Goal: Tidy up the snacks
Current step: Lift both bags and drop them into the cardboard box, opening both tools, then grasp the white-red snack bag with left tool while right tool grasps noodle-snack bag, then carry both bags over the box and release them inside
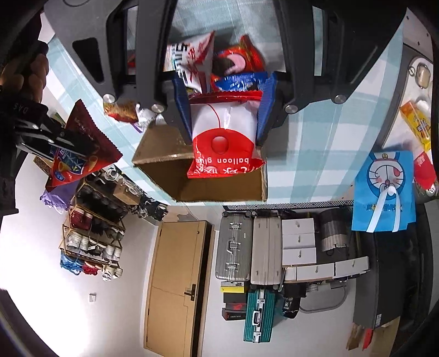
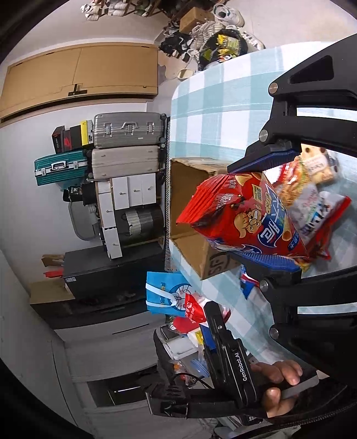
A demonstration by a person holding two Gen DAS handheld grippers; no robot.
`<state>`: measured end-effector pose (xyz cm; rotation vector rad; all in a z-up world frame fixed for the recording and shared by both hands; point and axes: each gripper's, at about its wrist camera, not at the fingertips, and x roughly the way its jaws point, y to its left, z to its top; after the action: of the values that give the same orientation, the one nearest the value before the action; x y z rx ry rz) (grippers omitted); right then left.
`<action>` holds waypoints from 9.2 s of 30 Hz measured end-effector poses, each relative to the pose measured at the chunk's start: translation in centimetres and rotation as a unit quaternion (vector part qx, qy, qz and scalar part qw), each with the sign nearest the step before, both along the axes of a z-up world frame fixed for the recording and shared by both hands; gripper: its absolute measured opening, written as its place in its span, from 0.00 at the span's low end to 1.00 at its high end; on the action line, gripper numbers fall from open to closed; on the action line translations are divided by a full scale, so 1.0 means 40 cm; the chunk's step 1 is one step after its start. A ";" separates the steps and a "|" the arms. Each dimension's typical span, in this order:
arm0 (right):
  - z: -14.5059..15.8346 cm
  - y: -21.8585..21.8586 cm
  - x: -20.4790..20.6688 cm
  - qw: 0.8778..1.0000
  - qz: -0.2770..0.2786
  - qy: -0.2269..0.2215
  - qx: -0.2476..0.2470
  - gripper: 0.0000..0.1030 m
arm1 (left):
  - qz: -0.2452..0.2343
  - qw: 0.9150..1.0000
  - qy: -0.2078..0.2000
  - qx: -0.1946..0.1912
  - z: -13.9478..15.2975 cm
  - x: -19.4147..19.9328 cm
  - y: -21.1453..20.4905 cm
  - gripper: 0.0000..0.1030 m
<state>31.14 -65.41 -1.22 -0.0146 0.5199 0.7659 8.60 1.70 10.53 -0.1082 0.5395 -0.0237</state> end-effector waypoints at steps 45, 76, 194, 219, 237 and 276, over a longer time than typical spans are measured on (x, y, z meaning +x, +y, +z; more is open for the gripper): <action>-0.044 0.226 0.381 0.999 -0.003 0.052 -0.002 0.53 | 0.006 0.999 0.044 0.012 -0.111 0.482 0.000 0.40; -0.006 0.139 0.297 1.000 -0.014 0.013 -0.001 0.99 | 0.005 0.999 0.032 0.019 -0.094 0.372 0.037 0.99; -0.131 -0.025 0.068 0.994 0.023 0.102 0.010 0.47 | -0.077 0.996 0.029 -0.038 -0.064 0.019 -0.007 0.34; 0.064 0.081 0.180 0.998 0.025 0.038 0.043 0.47 | -0.002 0.999 -0.046 -0.014 0.157 0.171 0.044 0.34; 0.024 0.190 0.334 0.998 0.012 0.066 0.019 0.47 | 0.042 0.999 -0.025 0.008 0.047 0.389 0.056 0.34; -0.060 0.238 0.347 0.997 0.003 0.053 -0.065 0.70 | 0.056 0.998 0.031 0.023 -0.107 0.458 0.082 0.79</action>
<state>45.03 -55.89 -3.64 -0.0965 0.6694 0.7414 26.92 4.98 6.24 -0.0932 0.5940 0.1009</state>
